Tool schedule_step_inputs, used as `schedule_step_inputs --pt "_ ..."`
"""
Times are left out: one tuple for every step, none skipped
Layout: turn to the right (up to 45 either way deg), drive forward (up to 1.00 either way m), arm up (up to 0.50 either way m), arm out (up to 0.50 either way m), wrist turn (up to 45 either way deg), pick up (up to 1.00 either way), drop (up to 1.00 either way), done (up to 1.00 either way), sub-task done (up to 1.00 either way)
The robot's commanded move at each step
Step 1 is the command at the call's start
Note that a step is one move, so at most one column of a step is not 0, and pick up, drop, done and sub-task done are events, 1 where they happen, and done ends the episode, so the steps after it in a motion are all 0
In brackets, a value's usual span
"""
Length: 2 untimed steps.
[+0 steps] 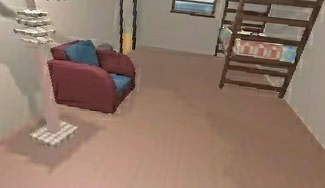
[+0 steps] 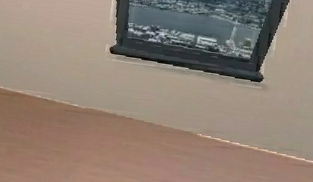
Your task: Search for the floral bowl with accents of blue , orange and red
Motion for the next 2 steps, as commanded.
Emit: schedule_step_inputs --pt "0.0 1.0 0.0 0.0 0.0 0.0 0.0 0.0 0.0" --pt "-3.0 0.0 0.0 0.0 0.0 0.0 0.0 0.0 0.0"
